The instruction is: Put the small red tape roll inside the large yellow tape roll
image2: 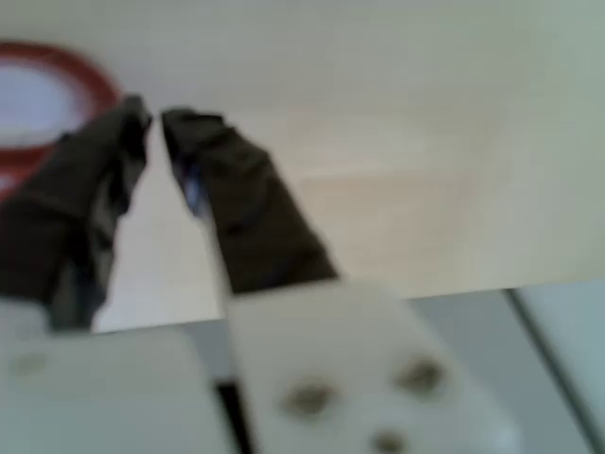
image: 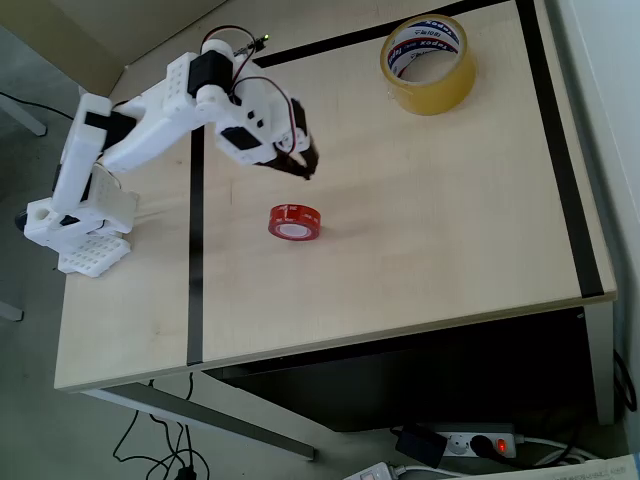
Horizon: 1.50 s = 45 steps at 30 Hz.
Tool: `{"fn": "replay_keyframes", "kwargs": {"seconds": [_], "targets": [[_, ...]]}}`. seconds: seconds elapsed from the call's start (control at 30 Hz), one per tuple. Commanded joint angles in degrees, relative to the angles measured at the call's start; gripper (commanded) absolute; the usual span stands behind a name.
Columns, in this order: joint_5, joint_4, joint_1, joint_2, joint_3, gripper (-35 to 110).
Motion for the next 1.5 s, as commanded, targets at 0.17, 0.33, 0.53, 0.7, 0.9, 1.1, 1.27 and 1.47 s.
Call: {"fn": "replay_keyframes", "kwargs": {"seconds": [0.17,0.33,0.53,0.7,0.9,1.1,1.27,1.47], "targets": [[-0.53,0.79,0.53,19.07,15.91,0],[-0.53,0.79,0.44,20.65,20.04,0],[-0.53,0.79,2.20,20.30,23.47,0],[-0.53,0.79,3.52,17.93,23.73,0],[-0.53,0.79,3.43,16.61,24.52,0],[-0.44,0.79,3.52,14.06,24.26,0],[-0.62,0.79,5.01,12.57,23.99,0],[-0.97,0.79,6.86,11.16,23.12,0]]}}
